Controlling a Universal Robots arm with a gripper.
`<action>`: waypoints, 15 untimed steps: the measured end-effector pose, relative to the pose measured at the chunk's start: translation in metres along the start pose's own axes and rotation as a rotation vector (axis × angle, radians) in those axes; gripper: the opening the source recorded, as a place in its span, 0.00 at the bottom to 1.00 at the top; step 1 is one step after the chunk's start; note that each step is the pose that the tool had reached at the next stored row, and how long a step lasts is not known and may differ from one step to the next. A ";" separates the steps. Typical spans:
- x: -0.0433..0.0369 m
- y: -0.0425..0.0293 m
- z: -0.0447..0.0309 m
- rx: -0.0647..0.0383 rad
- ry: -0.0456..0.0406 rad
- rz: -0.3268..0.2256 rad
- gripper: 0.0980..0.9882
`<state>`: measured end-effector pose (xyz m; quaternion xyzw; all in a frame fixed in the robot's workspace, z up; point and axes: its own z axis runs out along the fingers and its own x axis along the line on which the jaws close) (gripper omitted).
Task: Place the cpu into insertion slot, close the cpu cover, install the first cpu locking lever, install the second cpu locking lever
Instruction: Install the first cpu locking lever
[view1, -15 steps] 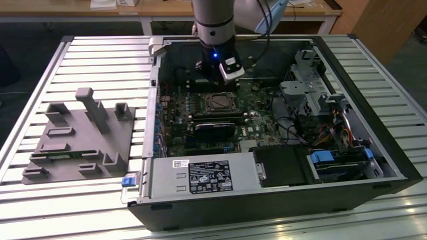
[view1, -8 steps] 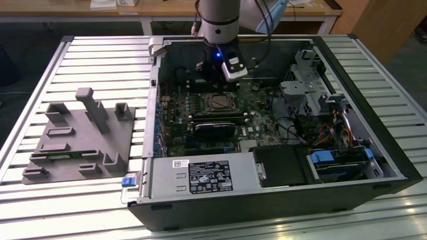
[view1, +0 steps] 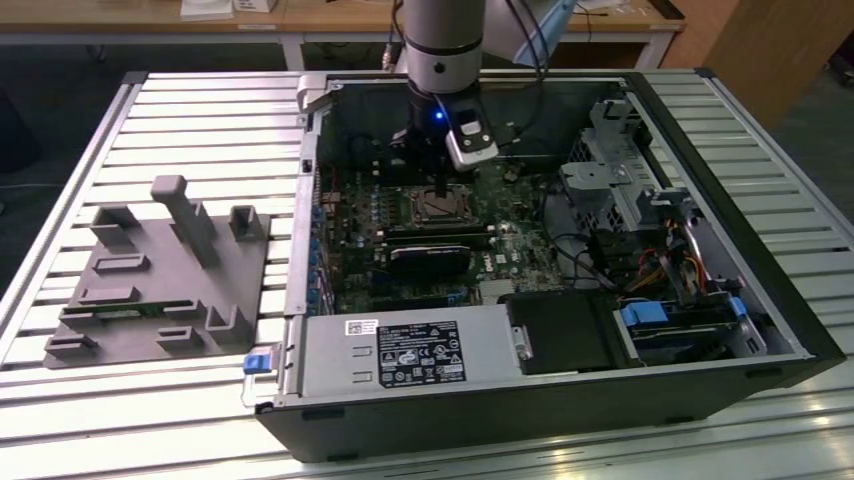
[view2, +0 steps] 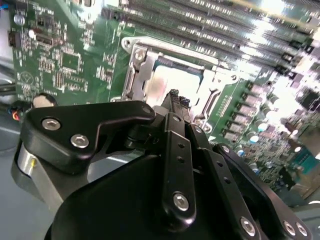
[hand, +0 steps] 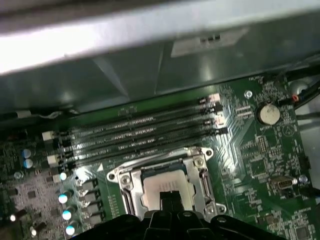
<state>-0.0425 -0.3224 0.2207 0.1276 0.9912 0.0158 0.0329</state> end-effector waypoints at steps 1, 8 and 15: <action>-0.0005 -0.0020 0.0001 0.000 0.0008 0.000 0.01; -0.0015 -0.0051 0.0006 0.001 0.0032 0.000 0.01; -0.0021 -0.0047 -0.0088 0.000 0.0037 -0.004 0.01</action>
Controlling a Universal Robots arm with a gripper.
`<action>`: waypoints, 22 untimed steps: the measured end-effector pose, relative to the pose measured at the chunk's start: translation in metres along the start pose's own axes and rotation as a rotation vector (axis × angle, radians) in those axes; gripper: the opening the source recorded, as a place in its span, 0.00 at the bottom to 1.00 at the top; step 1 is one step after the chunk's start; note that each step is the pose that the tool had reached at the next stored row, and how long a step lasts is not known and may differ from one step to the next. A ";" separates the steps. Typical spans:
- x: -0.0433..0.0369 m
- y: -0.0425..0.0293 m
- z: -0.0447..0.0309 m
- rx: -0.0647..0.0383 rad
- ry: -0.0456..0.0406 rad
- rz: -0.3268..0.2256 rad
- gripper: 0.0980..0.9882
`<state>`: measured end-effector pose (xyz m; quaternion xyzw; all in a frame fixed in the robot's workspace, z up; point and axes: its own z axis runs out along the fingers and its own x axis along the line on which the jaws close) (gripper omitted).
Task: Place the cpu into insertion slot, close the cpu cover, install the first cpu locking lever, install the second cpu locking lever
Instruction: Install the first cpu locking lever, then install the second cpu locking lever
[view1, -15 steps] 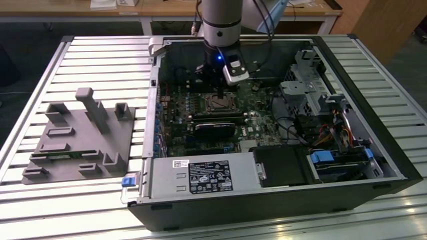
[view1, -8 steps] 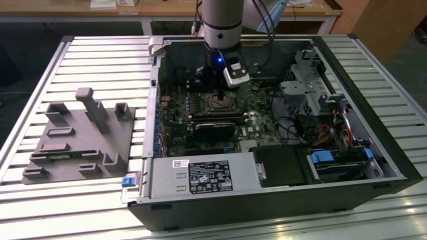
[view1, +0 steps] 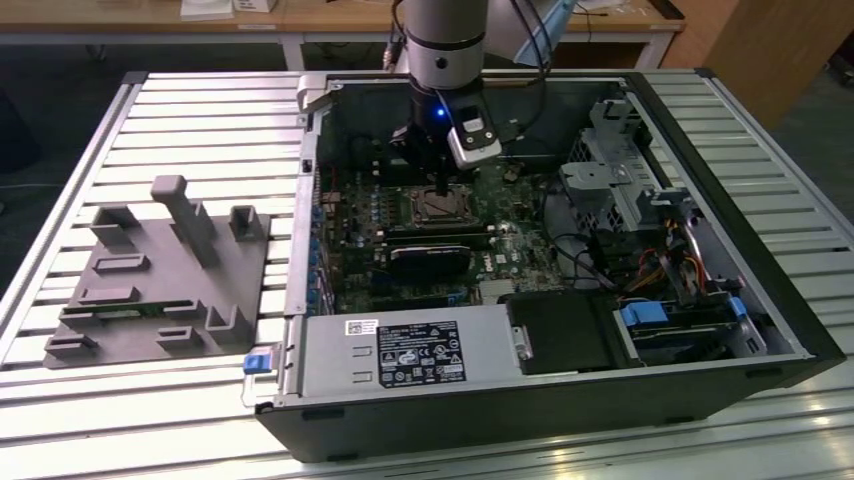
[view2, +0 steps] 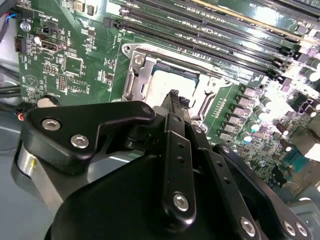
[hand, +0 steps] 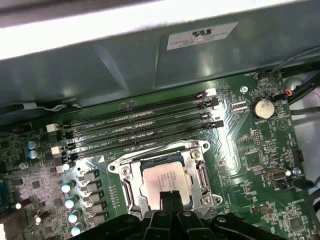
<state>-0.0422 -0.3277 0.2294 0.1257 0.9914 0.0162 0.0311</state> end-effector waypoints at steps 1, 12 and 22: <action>0.0000 0.0000 0.0000 0.000 0.0000 0.000 0.01; -0.0008 -0.0031 -0.0002 0.000 0.0001 -0.001 0.01; -0.0034 -0.0112 -0.0003 0.000 0.0000 -0.001 0.01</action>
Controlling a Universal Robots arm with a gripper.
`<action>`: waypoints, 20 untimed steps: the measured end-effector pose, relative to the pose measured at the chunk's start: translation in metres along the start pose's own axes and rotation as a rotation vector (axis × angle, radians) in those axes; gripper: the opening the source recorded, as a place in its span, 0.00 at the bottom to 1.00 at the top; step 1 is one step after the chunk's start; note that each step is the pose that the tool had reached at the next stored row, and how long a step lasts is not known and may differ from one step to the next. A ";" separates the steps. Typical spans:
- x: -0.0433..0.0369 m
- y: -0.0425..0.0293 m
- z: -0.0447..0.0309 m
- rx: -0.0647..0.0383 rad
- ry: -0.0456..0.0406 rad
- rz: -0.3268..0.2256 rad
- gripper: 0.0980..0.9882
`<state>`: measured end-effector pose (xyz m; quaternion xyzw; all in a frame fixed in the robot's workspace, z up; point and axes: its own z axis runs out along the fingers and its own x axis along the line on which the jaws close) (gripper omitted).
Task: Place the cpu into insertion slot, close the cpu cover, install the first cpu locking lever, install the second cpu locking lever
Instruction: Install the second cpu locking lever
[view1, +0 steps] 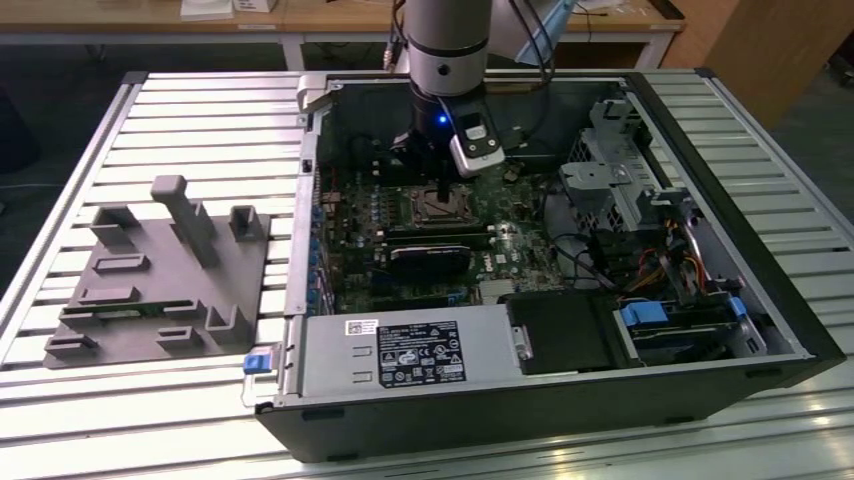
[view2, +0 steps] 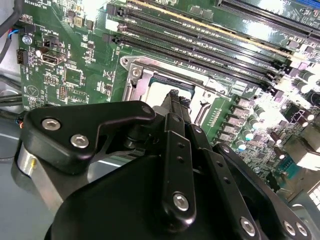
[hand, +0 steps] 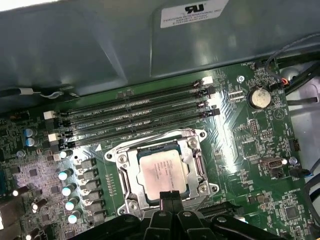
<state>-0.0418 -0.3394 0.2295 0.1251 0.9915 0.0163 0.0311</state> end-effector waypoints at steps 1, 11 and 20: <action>0.0000 0.0000 -0.0001 0.000 0.0000 0.000 0.01; -0.0008 -0.0007 -0.0081 0.000 0.0001 0.000 0.01; -0.0044 -0.0126 -0.0086 0.000 0.0001 0.000 0.01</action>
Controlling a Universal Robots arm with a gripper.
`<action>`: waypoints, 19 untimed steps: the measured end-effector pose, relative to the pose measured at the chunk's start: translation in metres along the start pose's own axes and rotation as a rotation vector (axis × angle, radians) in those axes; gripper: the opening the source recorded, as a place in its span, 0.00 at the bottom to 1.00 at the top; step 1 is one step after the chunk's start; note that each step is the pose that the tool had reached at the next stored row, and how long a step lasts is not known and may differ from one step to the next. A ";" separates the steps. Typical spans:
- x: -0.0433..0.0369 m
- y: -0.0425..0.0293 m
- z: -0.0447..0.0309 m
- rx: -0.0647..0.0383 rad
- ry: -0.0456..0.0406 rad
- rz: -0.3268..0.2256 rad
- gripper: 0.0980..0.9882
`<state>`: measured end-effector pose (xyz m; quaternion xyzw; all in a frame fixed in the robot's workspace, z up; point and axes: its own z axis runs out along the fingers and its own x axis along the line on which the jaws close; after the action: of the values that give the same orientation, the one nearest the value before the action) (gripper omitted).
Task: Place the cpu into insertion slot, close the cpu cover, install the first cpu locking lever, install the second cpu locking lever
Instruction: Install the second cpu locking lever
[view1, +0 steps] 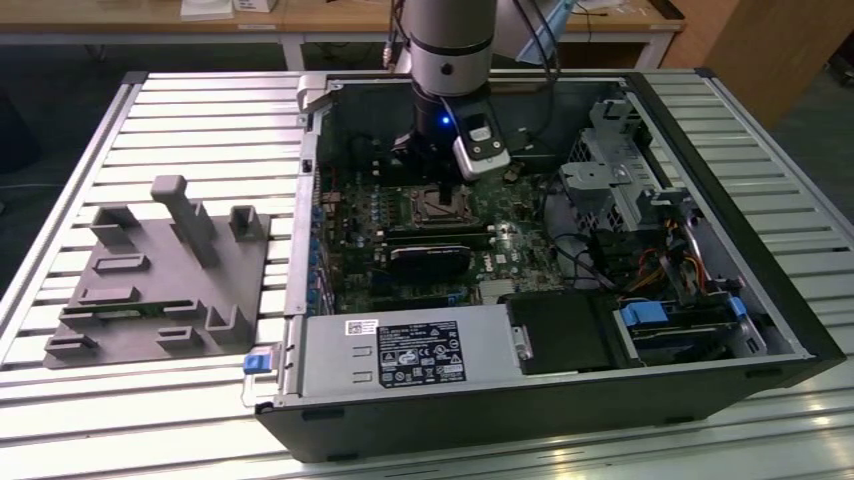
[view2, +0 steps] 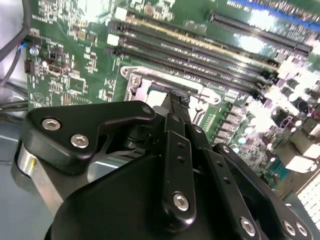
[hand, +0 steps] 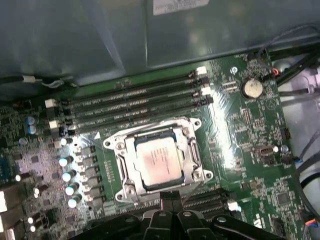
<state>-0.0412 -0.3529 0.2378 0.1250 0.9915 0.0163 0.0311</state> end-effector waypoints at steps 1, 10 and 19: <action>-0.0005 -0.0018 0.0000 0.000 0.0000 0.000 0.01; -0.0026 -0.0111 0.0001 -0.001 0.0009 -0.023 0.01; 0.0038 -0.0157 0.0030 -0.004 0.0031 -0.077 0.01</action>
<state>-0.0486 -0.3670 0.2340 0.0869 0.9956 0.0174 0.0305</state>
